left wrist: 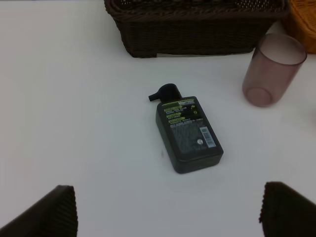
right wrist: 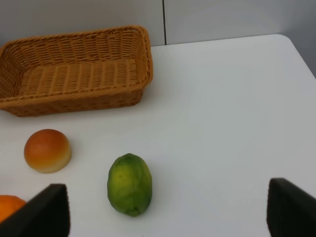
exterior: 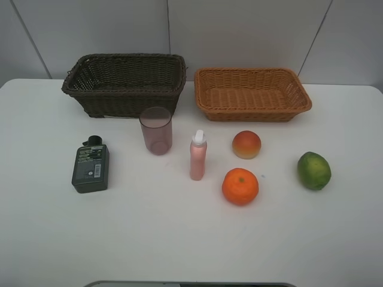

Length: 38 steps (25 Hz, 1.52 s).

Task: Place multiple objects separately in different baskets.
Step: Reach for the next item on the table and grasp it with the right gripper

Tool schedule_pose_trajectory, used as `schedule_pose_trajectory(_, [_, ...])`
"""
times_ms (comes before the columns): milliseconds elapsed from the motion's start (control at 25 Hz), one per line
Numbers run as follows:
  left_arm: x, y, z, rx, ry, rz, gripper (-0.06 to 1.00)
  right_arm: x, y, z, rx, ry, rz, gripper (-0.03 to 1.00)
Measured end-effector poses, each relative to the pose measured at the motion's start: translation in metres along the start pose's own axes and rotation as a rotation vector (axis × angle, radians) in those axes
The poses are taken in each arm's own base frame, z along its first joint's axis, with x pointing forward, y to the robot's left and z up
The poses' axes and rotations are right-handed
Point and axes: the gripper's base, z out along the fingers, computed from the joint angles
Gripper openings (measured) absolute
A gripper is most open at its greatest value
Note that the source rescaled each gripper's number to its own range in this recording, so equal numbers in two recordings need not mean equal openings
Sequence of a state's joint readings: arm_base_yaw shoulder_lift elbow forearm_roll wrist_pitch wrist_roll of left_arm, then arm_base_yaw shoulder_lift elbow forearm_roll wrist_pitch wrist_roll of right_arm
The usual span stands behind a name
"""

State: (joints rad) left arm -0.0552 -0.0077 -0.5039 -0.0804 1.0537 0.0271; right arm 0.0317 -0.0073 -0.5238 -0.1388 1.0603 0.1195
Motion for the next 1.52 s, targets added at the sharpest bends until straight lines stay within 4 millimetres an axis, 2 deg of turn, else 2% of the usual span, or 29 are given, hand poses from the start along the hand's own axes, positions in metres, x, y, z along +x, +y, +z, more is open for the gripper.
schedule_pose_trajectory(360, [0.000, 0.000, 0.000, 0.000, 0.000, 0.000, 0.96, -0.001, -0.001, 0.002, 0.011, 0.012, -0.007, 0.82])
schedule_pose_trajectory(520, [0.000, 0.000, 0.000, 0.000, 0.000, 0.000, 0.96, -0.008, 0.001, 0.016, 0.022, 0.106, -0.023, 0.82])
schedule_pose_trajectory(640, [0.000, 0.000, 0.000, 0.000, 0.000, 0.000, 0.96, -0.024, 0.003, 0.030, 0.022, 0.155, -0.037, 0.82])
schedule_pose_trajectory(760, [0.000, 0.000, 0.000, 0.000, 0.000, 0.000, 0.96, -0.045, 0.008, 0.051, 0.012, 0.161, -0.051, 0.82])
schedule_pose_trajectory(920, [0.000, 0.000, 0.000, 0.000, 0.000, 0.000, 0.96, -0.063, 0.016, 0.093, -0.007, 0.248, -0.063, 0.82])
schedule_pose_trajectory(1120, [0.000, 0.000, 0.000, 0.000, 0.000, 0.000, 0.96, -0.061, 0.027, 0.155, -0.037, 0.421, -0.048, 0.82])
schedule_pose_trajectory(1280, [0.000, 0.000, 0.000, 0.000, 0.000, 0.000, 0.96, -0.054, 0.034, 0.194, -0.046, 0.566, -0.027, 0.82])
schedule_pose_trajectory(1520, [0.000, 0.000, 0.000, 0.000, 0.000, 0.000, 0.96, -0.048, 0.039, 0.236, -0.032, 0.742, -0.035, 0.82])
